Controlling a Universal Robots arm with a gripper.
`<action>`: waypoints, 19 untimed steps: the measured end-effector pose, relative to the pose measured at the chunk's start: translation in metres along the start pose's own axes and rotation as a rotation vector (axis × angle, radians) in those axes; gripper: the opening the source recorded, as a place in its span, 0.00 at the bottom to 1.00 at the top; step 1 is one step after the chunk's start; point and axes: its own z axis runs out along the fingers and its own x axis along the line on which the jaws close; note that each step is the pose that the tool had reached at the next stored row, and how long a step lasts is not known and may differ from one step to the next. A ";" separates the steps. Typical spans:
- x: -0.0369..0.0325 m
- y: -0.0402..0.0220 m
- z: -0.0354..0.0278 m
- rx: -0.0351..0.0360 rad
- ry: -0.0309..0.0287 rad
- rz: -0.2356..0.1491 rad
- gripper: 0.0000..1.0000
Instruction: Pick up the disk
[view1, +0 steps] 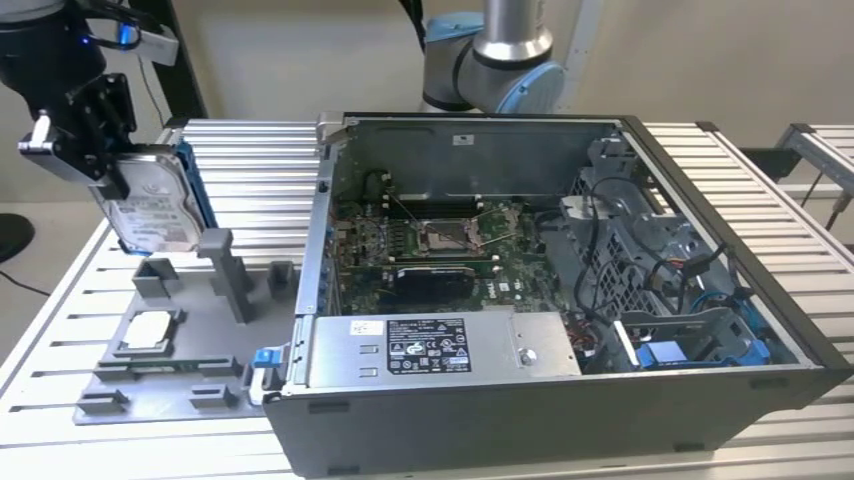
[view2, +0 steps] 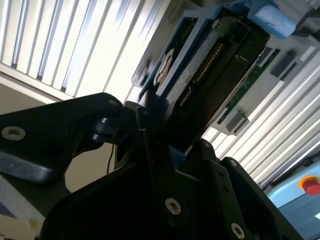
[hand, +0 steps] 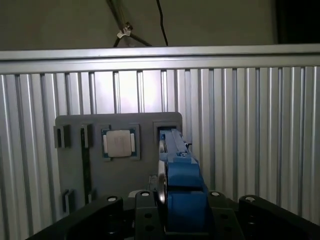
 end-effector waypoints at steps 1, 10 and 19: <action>-0.0002 0.0000 -0.0047 -0.0001 0.0001 0.000 0.00; -0.0020 0.0002 -0.0456 0.0000 0.0000 0.000 0.00; -0.0037 0.0004 -0.0866 0.0000 0.0000 0.001 0.00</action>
